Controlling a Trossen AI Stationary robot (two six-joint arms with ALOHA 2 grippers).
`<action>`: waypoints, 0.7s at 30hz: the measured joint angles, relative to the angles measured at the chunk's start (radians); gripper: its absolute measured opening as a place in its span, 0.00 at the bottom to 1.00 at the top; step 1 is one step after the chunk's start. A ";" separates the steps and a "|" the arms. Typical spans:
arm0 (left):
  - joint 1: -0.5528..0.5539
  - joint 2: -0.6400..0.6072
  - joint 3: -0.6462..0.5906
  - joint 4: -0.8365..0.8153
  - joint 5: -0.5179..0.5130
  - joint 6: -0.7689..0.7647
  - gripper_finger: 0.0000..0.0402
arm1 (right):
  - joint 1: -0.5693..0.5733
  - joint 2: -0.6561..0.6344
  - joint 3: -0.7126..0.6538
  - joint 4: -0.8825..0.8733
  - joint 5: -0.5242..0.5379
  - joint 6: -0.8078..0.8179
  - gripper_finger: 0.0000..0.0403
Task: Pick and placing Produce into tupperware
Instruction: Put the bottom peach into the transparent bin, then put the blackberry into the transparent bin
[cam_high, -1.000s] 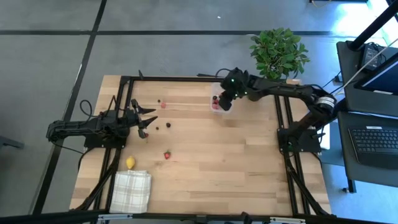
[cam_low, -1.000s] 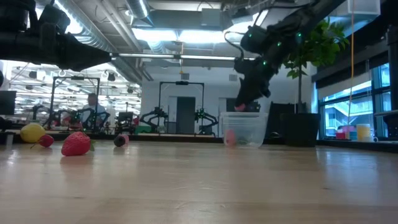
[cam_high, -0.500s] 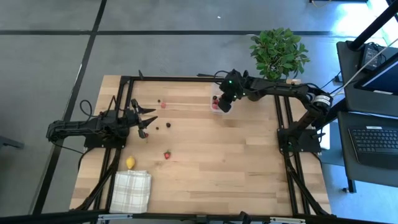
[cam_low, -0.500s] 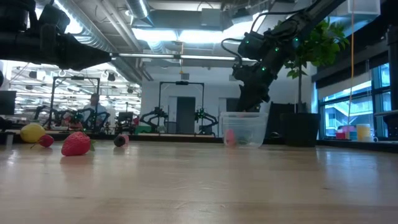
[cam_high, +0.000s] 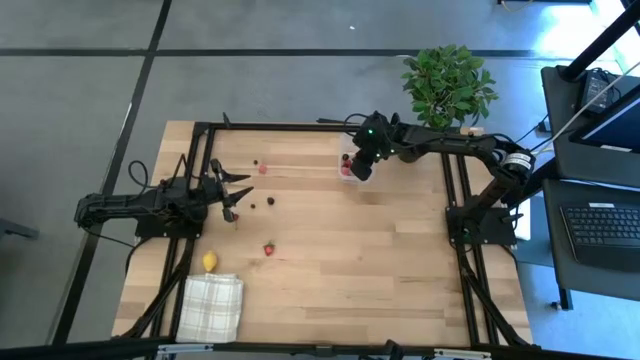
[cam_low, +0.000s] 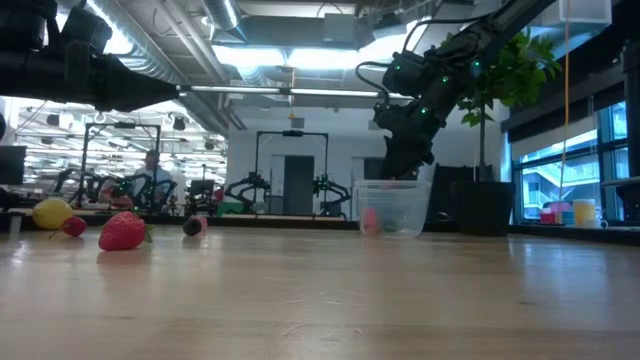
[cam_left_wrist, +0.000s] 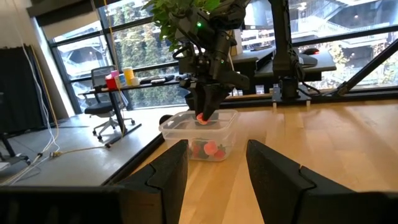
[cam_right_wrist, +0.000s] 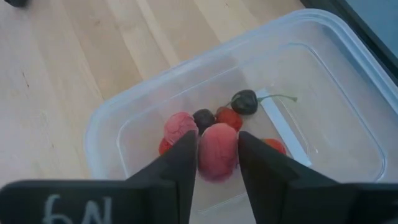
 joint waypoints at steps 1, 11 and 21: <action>0.000 0.000 0.000 0.000 0.000 0.000 0.39 | 0.000 0.000 0.000 0.000 0.000 0.001 0.31; 0.000 0.000 0.000 0.003 0.000 0.021 0.39 | 0.000 -0.004 0.000 0.000 0.000 0.007 0.38; 0.000 0.000 0.000 0.003 0.000 0.021 0.39 | 0.072 -0.244 -0.045 0.037 0.001 -0.022 0.38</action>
